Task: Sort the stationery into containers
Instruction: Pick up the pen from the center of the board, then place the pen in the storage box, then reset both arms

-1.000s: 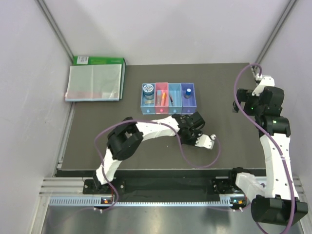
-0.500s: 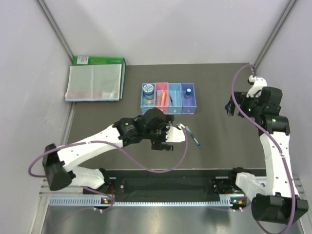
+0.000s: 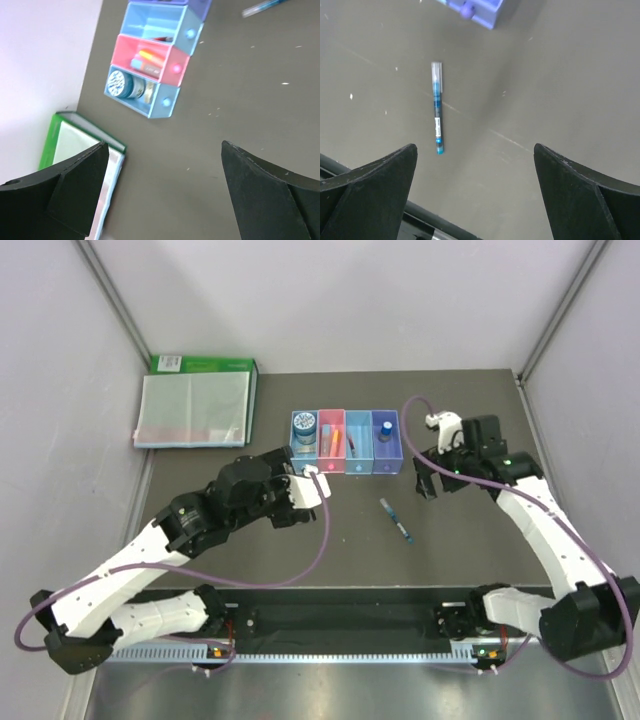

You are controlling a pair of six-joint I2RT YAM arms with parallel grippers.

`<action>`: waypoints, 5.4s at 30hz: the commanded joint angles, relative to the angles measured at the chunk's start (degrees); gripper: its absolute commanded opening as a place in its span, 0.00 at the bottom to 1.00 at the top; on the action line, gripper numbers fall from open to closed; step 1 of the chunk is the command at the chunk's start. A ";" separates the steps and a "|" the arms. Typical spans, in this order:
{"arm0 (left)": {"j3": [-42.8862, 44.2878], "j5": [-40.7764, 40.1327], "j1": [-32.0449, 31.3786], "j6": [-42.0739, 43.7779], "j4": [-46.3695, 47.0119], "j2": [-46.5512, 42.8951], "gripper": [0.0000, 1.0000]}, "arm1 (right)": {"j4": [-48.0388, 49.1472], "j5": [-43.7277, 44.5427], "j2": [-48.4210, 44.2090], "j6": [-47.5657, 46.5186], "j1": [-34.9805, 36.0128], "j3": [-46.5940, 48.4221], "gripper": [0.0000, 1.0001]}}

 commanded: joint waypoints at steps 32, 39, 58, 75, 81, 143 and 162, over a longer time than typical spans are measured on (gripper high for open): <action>1.76 -3.11 15.88 -2.28 9.14 3.84 0.99 | 13.95 9.00 33.02 8.99 19.79 2.53 0.78; 3.17 -3.46 17.81 -1.66 10.02 4.28 0.99 | 15.52 9.26 35.83 9.17 19.70 2.44 0.62; 3.70 -2.05 21.86 -2.01 10.02 4.02 0.99 | 14.83 9.70 36.46 11.10 21.01 8.42 0.00; 3.87 -1.70 21.86 -3.24 8.26 2.26 0.99 | 12.27 7.59 33.02 12.24 24.18 23.88 0.00; 4.05 -1.35 21.86 -3.77 7.39 2.26 0.99 | 13.94 10.75 38.56 14.35 22.08 33.19 0.00; 5.18 -1.18 21.95 -11.14 9.24 5.77 0.99 | 17.65 16.46 44.38 7.78 16.54 48.76 1.00; 6.69 -8.19 21.95 -29.18 1.06 -0.37 0.99 | -4.16 26.75 5.90 0.38 17.33 41.65 1.00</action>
